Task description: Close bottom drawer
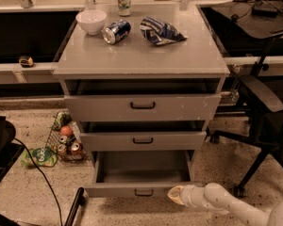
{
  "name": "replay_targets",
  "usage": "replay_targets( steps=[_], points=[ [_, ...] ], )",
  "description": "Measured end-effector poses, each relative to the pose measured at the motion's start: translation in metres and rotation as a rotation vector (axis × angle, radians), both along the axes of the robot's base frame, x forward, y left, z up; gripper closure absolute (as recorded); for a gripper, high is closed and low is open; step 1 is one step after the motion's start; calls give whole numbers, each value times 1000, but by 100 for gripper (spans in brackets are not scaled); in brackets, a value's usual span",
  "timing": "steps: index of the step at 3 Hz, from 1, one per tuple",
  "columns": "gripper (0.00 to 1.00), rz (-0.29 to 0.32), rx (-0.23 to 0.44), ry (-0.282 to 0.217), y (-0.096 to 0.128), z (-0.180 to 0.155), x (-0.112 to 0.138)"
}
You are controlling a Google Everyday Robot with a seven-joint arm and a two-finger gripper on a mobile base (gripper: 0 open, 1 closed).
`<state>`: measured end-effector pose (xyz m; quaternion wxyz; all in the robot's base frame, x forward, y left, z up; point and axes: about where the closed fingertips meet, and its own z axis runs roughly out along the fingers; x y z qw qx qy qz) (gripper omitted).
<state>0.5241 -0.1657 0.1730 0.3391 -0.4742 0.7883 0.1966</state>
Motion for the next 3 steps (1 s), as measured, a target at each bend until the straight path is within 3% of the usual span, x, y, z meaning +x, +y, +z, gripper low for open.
replay_targets(
  steps=[1, 2, 3],
  points=[
    [100, -62, 35, 6, -2, -3, 14],
    [82, -136, 90, -2, -2, -10, 31],
    [58, -136, 91, -2, -3, -10, 30]
  ],
)
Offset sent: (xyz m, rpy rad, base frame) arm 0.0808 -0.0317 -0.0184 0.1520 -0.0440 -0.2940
